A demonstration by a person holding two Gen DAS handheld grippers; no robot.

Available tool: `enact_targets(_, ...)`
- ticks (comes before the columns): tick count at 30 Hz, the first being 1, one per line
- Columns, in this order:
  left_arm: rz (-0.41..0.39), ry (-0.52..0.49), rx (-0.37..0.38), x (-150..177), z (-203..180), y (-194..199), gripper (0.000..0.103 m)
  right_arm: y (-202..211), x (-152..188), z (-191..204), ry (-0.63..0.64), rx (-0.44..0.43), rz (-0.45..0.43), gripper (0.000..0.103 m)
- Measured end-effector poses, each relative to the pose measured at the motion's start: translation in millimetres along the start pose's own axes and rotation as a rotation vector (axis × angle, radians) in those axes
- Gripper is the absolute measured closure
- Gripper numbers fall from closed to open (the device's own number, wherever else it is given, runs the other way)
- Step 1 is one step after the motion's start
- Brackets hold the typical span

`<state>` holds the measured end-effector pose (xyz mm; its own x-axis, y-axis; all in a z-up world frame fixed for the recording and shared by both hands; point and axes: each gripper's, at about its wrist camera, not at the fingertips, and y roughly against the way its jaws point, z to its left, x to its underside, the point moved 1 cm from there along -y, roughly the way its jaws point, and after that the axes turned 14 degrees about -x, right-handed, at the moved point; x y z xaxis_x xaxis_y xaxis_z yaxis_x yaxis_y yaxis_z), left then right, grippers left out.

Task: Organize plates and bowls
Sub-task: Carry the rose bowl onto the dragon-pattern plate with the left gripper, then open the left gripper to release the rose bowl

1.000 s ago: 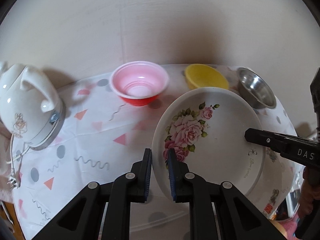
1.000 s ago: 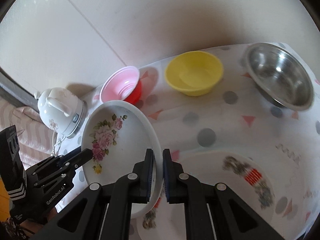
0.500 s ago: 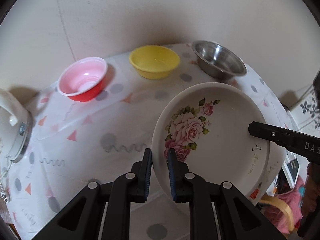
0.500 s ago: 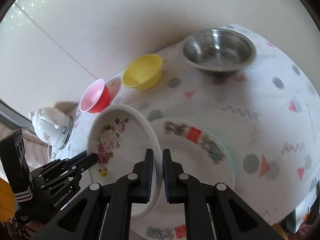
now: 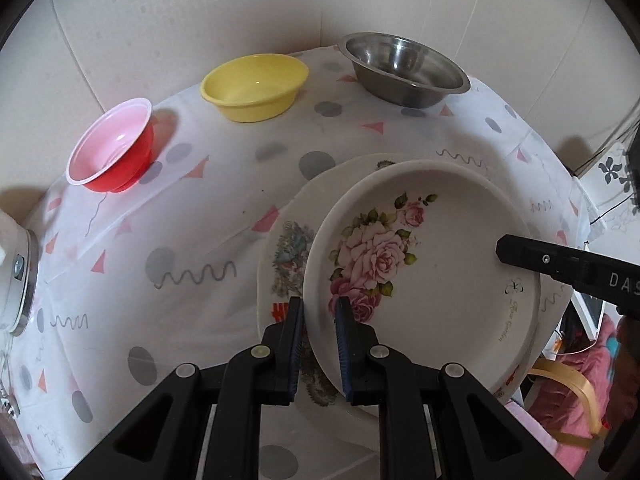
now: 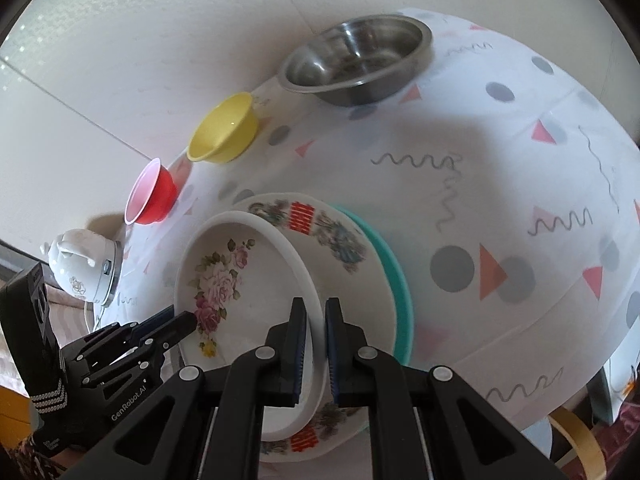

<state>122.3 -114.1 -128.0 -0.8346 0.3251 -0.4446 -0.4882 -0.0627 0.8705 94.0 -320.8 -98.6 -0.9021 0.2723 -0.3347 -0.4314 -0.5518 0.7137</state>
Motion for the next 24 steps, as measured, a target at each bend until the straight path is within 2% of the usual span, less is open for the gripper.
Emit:
enact_targets(18, 0.005, -0.031, -0.041, -1, -6, -1, 0.087, -12, -5, -7, -0.016, 0.043, 0.033, 0.093)
enact_targets(24, 0.003, -0.032, -0.045, -1, -6, 1, 0.081, -21, -6, 6, 0.046, 0.126, 0.060, 0.093)
